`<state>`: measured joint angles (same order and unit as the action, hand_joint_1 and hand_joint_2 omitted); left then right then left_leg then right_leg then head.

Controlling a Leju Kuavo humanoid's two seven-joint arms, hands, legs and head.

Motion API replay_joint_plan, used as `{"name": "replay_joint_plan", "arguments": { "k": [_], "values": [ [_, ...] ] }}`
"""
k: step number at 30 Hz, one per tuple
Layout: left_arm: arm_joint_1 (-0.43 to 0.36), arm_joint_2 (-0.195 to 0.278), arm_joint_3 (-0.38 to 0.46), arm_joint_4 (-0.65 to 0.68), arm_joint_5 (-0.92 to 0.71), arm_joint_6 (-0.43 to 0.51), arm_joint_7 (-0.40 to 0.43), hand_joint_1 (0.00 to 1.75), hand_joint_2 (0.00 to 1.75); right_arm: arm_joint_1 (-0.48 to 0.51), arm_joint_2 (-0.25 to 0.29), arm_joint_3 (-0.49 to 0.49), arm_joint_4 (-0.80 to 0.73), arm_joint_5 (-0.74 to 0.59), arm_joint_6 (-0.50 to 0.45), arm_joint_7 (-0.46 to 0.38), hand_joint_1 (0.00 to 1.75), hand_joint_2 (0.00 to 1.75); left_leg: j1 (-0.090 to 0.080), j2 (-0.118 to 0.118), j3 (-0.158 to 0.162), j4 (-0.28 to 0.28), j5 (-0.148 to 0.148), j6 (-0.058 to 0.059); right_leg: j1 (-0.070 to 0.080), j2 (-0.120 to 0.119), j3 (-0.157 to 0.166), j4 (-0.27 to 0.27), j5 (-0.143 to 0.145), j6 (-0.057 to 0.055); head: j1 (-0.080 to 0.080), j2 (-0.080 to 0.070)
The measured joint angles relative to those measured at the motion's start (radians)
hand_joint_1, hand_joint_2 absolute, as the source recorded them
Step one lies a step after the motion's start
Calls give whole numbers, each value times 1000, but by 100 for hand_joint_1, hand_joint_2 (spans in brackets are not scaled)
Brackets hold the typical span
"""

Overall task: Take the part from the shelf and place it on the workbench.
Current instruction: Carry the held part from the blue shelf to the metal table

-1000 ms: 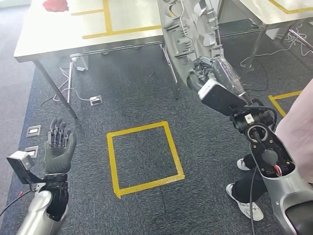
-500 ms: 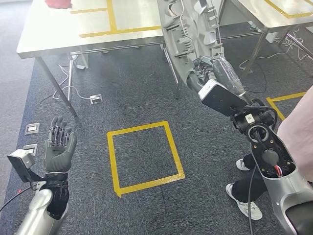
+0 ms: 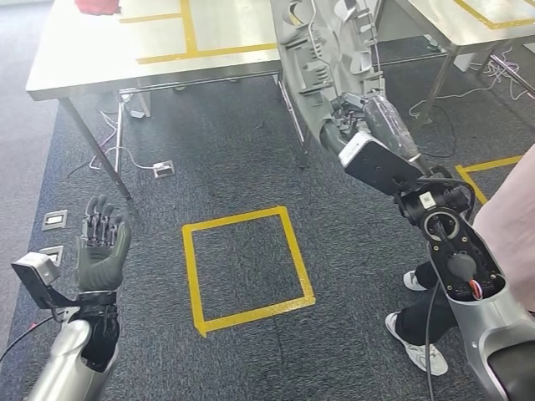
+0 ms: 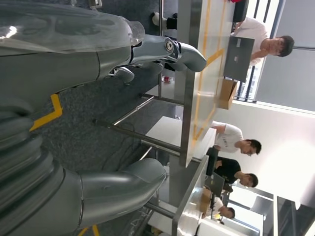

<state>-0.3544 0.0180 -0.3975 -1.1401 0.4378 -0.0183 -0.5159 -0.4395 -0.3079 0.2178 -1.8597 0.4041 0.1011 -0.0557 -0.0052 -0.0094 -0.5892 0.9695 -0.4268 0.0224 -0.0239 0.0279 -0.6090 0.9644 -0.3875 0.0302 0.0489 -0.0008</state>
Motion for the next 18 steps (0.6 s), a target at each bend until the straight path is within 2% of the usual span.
{"name": "replay_joint_plan", "arguments": {
  "k": [5, 7, 8, 9, 11, 12, 13, 14, 15, 16, 17, 18],
  "values": [
    [-7, -2, 0, 2, 1, -1, -2, 0, 175, 1, 0, 0, 0, 1, 0, 8, 175, 175, -3, 1, 1, -2, 0, 8, -3, 2, 2, -5, 3, 9, -1, 0],
    [-9, -5, 0, 2, 1, -2, -3, 0, 175, 1, 0, -1, -1, 1, 0, 9, 175, 175, 5, 5, 13, -24, 7, 16, -2, -3, -4, 1, -2, 14, -1, 0],
    [-10, -6, 0, 2, 1, -2, -4, 0, 175, 1, 0, -2, -2, 2, 0, 9, 175, 175, 9, 8, 22, -36, 11, 19, -1, -7, -17, 26, -17, 16, 1, 0],
    [-10, -7, 0, 2, 1, -2, -4, 0, 175, 1, 0, -2, -2, 2, 0, 9, 175, 175, 14, 11, 30, -44, 12, 22, -1, -13, -41, 75, -40, 17, 4, 0],
    [-9, -8, 0, 3, 2, -5, -4, 0, 175, 1, 0, -2, -1, 2, 0, 10, 175, 175, 15, 15, 38, -46, 9, 23, -3, -17, -108, 212, -93, 21, 11, 0],
    [-8, -8, 0, 4, 4, -7, -5, 0, 175, 1, 0, -2, 0, 3, 0, 10, 175, 175, 16, 16, 41, -45, 6, 21, -5, -18, -136, 262, -103, 24, 13, 0],
    [-7, -8, 0, 6, 5, -10, -5, 0, 175, 1, 0, -2, 2, 3, 0, 10, 175, 175, 17, 16, 45, -44, 1, 18, -7, -20, -147, 276, -94, 27, 15, 0],
    [-7, -9, 0, 7, 5, -13, -6, 0, 175, 2, 0, -2, 3, 3, 0, 10, 175, 175, 20, 17, 49, -41, -5, 14, -9, -21, -138, 250, -67, 30, 17, 0],
    [-7, -10, 0, 9, 5, -16, -6, 0, 175, 2, 0, -2, 4, 4, 0, 10, 175, 175, 24, 17, 54, -36, -12, 7, -11, -24, -111, 187, -27, 34, 19, 0],
    [-7, -10, 0, 10, 5, -18, -8, 0, 175, 2, 0, -1, 5, 5, 0, 10, 175, 175, 27, 17, 58, -31, -21, 0, -12, -28, -81, 121, 0, 39, 21, 0],
    [-9, -11, 0, 10, 6, -19, -9, 0, 175, 1, 0, -1, 6, 6, -1, 9, 175, 175, 27, 16, 57, -21, -29, -8, -13, -30, -51, 62, 17, 41, 24, 0],
    [-10, -11, 0, 11, 6, -21, -11, 0, 175, 0, 0, -1, 7, 7, -1, 7, 175, 175, 25, 16, 55, -14, -34, -15, -12, -31, -32, 30, 20, 39, 26, 0]
  ]
}}
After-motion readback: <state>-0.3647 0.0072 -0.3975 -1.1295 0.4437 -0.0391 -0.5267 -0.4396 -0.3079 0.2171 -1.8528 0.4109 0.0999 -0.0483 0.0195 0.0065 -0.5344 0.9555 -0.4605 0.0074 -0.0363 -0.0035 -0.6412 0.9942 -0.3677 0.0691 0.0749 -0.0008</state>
